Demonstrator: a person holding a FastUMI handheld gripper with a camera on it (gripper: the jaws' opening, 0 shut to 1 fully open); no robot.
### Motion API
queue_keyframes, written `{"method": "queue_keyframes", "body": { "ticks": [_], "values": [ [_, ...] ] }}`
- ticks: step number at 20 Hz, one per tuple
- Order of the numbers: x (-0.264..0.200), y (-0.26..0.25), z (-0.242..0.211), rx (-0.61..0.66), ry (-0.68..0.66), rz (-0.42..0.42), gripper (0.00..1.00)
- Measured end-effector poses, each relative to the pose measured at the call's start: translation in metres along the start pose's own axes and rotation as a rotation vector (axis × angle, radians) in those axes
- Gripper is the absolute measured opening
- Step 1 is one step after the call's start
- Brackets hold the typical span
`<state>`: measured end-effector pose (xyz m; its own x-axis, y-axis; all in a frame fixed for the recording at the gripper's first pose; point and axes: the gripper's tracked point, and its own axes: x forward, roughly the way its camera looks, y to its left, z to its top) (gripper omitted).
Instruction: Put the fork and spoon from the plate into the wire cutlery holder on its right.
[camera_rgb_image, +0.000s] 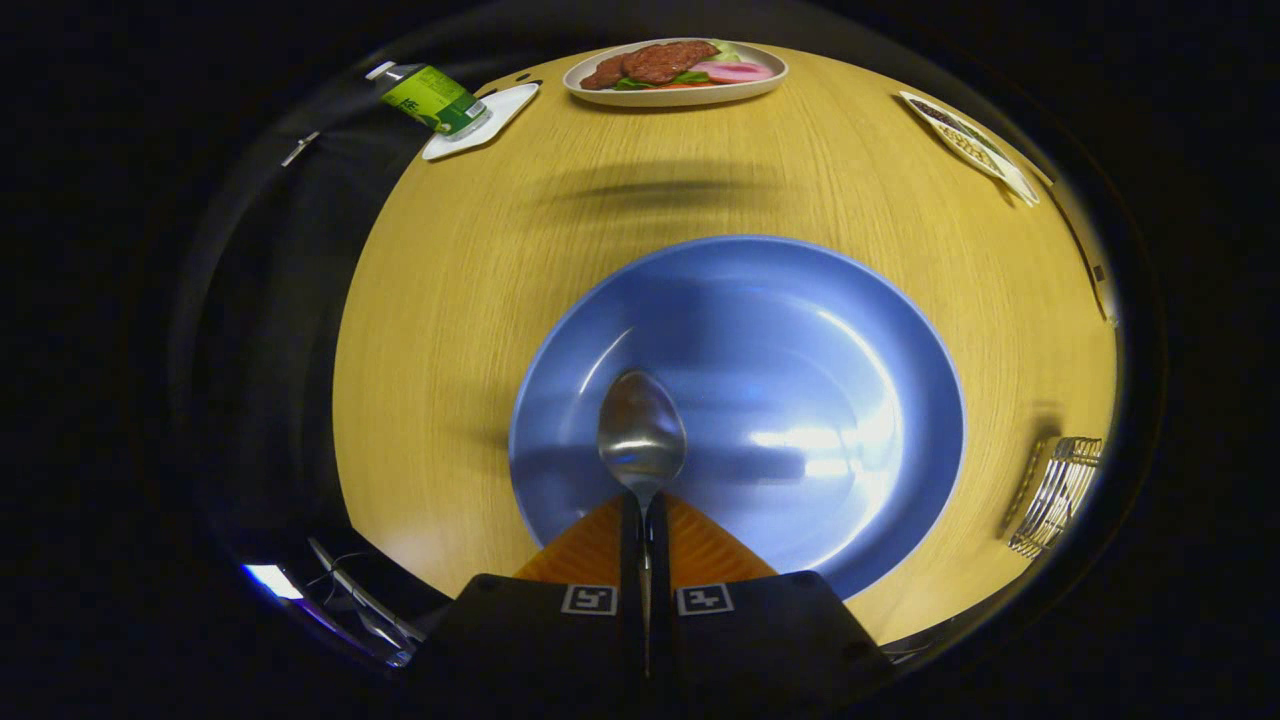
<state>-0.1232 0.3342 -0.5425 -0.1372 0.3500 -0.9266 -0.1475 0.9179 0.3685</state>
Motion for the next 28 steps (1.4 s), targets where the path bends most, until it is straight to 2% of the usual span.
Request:
{"method": "queue_keyframes", "body": {
  "ticks": [7,15,20,28],
  "values": [
    [-0.044,-0.008,0.013,0.003,-0.071,0.086,0.07],
    [-0.155,-0.056,0.032,0.023,-0.191,0.148,0.07],
    [-0.208,-0.121,0.021,0.037,-0.201,0.097,0.07],
    [-0.232,-0.221,-0.032,0.03,-0.011,-0.015,0.07]
  ]
}}
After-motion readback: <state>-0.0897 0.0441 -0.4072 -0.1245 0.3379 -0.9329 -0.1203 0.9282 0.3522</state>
